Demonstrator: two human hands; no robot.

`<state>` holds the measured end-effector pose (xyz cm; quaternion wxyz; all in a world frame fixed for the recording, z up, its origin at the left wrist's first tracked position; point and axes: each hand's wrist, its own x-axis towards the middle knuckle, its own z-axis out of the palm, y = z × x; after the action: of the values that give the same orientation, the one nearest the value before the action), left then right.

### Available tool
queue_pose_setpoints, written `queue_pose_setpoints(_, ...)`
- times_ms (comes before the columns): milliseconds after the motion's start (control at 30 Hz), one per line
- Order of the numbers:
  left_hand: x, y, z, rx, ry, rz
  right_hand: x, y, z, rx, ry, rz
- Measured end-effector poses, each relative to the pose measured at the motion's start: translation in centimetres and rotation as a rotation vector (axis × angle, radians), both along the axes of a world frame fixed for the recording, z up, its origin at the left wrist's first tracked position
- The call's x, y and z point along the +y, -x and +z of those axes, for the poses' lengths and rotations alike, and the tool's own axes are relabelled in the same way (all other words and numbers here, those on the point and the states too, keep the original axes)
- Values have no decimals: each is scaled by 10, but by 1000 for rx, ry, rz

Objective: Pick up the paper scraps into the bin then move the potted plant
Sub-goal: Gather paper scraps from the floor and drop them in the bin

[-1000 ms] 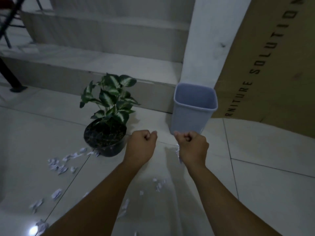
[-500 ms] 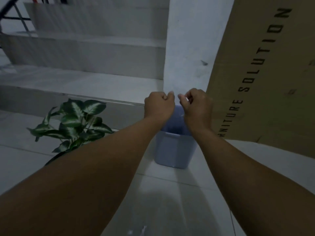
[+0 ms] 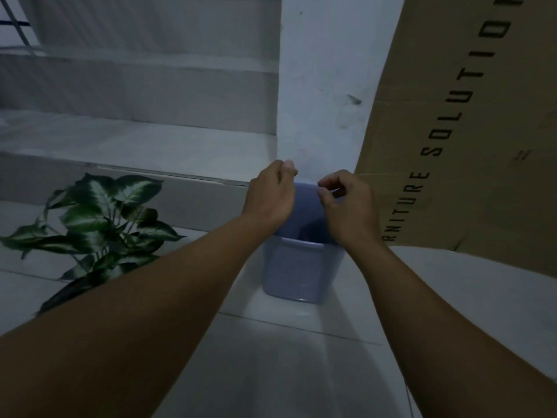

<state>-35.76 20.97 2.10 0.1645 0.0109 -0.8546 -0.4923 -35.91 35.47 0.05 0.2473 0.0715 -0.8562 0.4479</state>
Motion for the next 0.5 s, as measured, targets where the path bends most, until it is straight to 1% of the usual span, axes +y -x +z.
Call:
queue_pose_setpoints(167,-28,-52,3,96,9,11,-11,-41,7,-18,119,-22)
queue_pose_setpoints(300,-53,-119,-2,132,-7,7,-27,-98,10,-61,178,60)
queue_pose_setpoints(400,-71,-164,-10,137,9,-17,-34,-142,4,-58,156,94)
queue_pose_setpoints(500,-92,-203,-26,119,-2,-6,-38,-185,-16,-136,83,141)
